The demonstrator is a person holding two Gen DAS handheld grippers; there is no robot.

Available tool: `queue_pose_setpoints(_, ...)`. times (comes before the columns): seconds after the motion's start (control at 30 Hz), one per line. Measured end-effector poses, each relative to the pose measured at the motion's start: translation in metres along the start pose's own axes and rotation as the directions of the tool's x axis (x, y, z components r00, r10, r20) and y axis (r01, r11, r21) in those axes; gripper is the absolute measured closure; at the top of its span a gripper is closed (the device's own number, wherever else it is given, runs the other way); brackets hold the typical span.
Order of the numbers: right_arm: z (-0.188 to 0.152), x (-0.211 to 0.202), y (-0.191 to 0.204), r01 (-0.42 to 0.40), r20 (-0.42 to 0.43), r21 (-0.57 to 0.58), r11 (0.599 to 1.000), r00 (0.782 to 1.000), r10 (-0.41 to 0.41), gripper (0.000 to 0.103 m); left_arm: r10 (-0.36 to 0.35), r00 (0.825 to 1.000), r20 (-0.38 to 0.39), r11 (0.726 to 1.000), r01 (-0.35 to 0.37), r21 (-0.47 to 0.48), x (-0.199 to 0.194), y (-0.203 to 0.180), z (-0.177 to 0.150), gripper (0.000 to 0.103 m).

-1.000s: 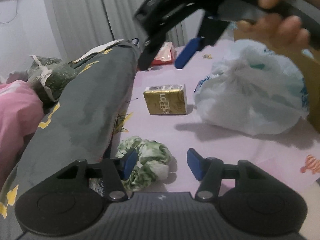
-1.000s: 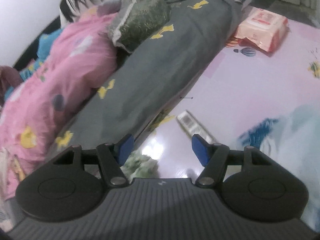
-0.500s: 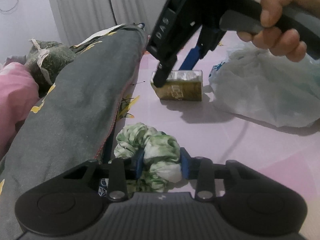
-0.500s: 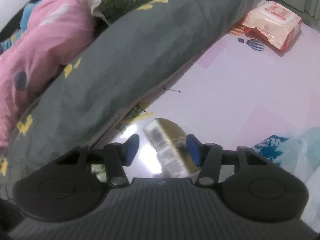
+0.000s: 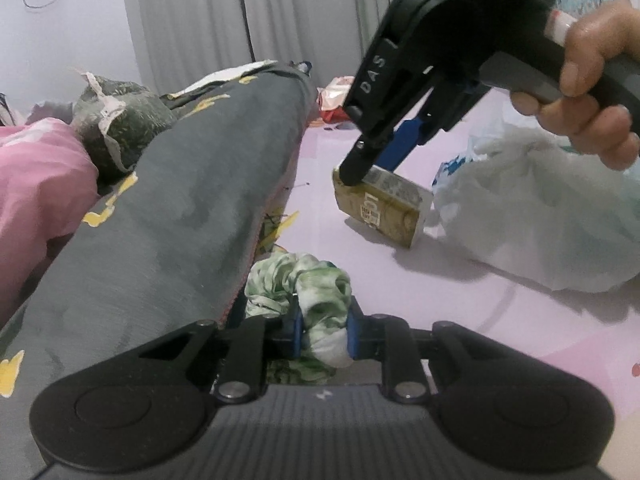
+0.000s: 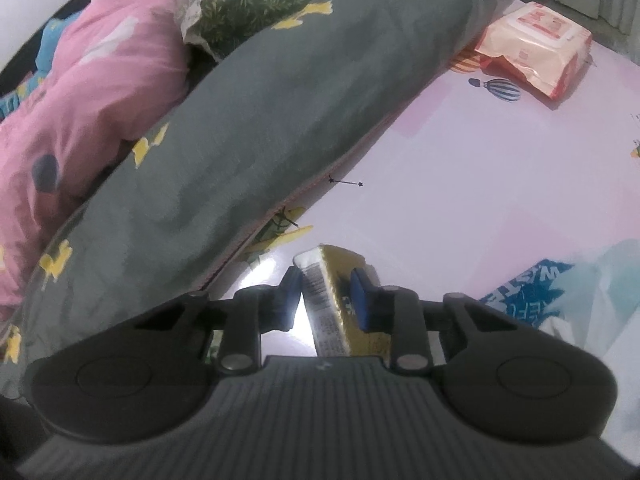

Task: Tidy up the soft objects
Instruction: 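Carry the gold tea box with the right tool into the cardboard box and release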

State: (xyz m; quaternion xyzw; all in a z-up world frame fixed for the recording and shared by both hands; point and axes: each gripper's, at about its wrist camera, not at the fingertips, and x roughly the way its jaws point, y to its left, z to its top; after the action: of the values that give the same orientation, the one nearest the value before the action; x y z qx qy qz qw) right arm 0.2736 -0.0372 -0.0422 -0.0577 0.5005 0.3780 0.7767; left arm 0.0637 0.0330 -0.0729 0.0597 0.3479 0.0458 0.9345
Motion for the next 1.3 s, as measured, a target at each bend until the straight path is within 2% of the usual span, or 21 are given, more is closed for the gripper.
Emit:
queue_pose_setpoints(0.53, -0.033, -0.069, -0.016, -0.122, 0.118, 0.135, 0.983, 0.987, 0.106, 0.083, 0.007, 0.995, 0.101, 1.0, -0.006, -0.014, -0.042, -0.008, 0.018, 0.082)
queue_pose_setpoints(0.77, -0.049, -0.117, -0.024, -0.168, 0.203, 0.161, 0.973, 0.97, 0.134, 0.083, -0.018, 0.988, 0.154, 1.0, 0.021, -0.014, -0.065, -0.018, 0.032, 0.082)
queue_pose_setpoints(0.9, -0.065, -0.161, -0.038, -0.19, 0.283, 0.186, 0.964, 0.95, 0.133, 0.083, -0.047, 0.98, 0.193, 0.999, 0.049, -0.001, -0.079, -0.029, 0.042, 0.082)
queue_pose_setpoints(1.07, -0.1, -0.227, -0.07, -0.168, 0.38, 0.25, 0.953, 0.923, 0.063, 0.083, -0.116, 0.964, 0.239, 0.993, 0.113, 0.025, -0.09, -0.046, 0.055, 0.082)
queue_pose_setpoints(1.2, -0.146, -0.286, -0.109, -0.094, 0.435, 0.331, 0.939, 0.898, -0.064, 0.085, -0.181, 0.952, 0.245, 0.983, 0.174, 0.048, -0.09, -0.064, 0.068, 0.082)
queue_pose_setpoints(1.3, -0.18, -0.317, -0.138, -0.043, 0.442, 0.4, 0.916, 0.884, -0.152, 0.085, -0.218, 0.944, 0.246, 0.976, 0.208, 0.068, -0.087, -0.08, 0.076, 0.082)
